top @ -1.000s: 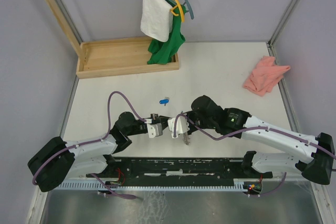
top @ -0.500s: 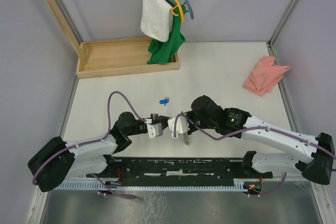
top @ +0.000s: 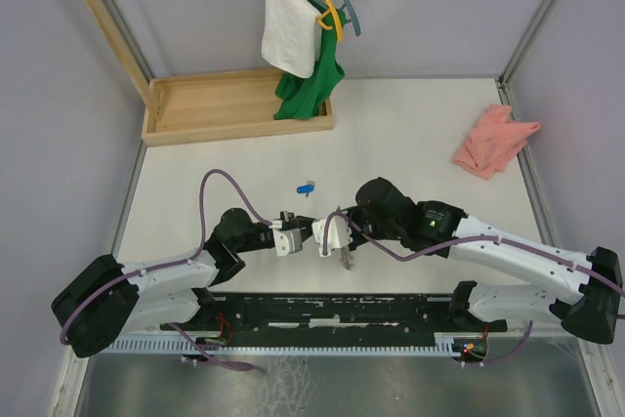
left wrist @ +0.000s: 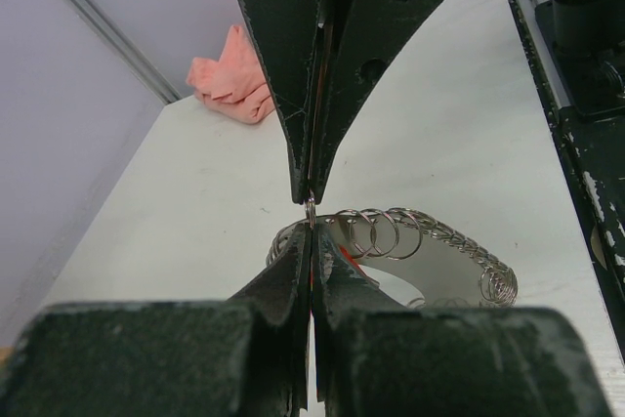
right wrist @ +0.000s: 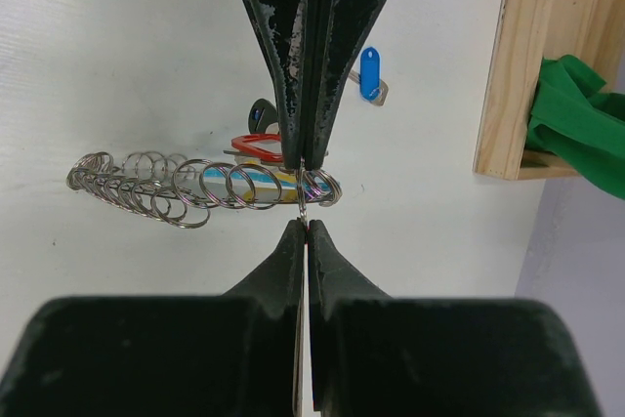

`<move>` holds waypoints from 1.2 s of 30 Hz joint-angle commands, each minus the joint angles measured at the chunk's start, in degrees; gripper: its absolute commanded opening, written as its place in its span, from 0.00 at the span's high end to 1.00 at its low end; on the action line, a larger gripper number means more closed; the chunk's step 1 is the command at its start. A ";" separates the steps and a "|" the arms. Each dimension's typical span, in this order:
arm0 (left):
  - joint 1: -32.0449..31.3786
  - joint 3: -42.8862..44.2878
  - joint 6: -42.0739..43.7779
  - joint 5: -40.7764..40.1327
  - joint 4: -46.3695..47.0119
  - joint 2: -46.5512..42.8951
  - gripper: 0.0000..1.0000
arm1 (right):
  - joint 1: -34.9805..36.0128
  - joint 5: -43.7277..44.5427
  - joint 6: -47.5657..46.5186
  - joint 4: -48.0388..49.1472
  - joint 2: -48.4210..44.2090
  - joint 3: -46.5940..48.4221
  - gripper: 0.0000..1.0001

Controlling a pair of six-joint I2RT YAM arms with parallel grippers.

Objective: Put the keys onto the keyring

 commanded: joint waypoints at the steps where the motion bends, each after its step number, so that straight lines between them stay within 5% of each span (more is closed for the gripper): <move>1: -0.24 2.04 -1.79 0.99 2.78 -0.65 0.97 | 0.28 0.25 0.75 3.99 -1.62 0.65 0.99; 36: -0.22 2.83 -5.75 1.63 7.97 2.98 0.97 | 0.30 -3.73 2.93 5.84 -2.14 0.36 0.99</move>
